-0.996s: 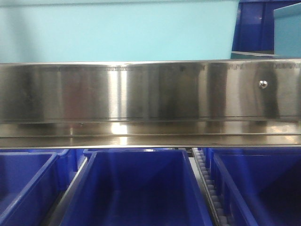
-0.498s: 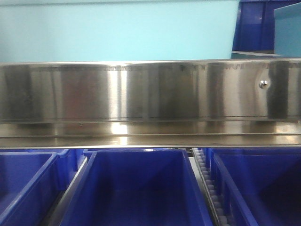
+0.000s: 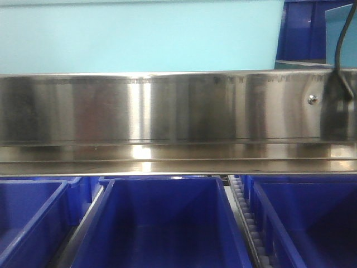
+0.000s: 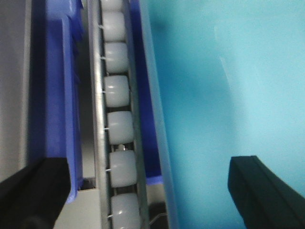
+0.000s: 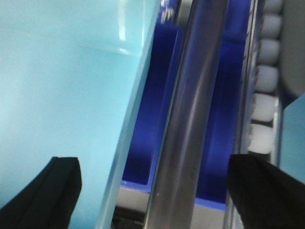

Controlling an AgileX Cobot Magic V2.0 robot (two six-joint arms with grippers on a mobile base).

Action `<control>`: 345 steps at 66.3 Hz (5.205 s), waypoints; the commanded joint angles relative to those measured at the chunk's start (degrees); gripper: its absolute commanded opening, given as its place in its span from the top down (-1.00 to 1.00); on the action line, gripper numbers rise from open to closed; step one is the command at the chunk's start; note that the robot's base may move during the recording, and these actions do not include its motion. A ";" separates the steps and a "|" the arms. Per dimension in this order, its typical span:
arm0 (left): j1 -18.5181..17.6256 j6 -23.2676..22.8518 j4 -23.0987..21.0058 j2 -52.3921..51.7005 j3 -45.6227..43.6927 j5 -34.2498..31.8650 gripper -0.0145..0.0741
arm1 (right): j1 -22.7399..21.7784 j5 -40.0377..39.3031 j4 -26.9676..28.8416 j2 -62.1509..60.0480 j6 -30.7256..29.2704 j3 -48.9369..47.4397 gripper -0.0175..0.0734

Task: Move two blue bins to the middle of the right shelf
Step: 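Close both grippers on the teal bin's opposite side walls, then lift the teal bin up off the shelf with both grippers, then drive the base away from the shelf holding the teal bin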

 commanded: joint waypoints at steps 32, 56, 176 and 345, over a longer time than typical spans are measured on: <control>0.19 -0.22 -0.46 2.52 -0.40 -1.72 0.20 | 0.18 -0.33 1.18 6.31 0.33 -0.50 0.68; 0.19 -0.22 -0.46 2.52 -0.40 -1.12 0.92 | 0.18 -0.20 1.18 6.31 0.33 -0.50 0.95; 0.19 -0.22 -4.25 -15.97 -15.48 -1.30 0.92 | 0.18 -8.08 1.18 -15.11 0.33 -9.84 0.95; 0.19 -0.22 -4.25 -15.97 -15.48 -3.74 0.92 | 0.18 -8.08 1.18 -15.11 0.33 -9.84 0.95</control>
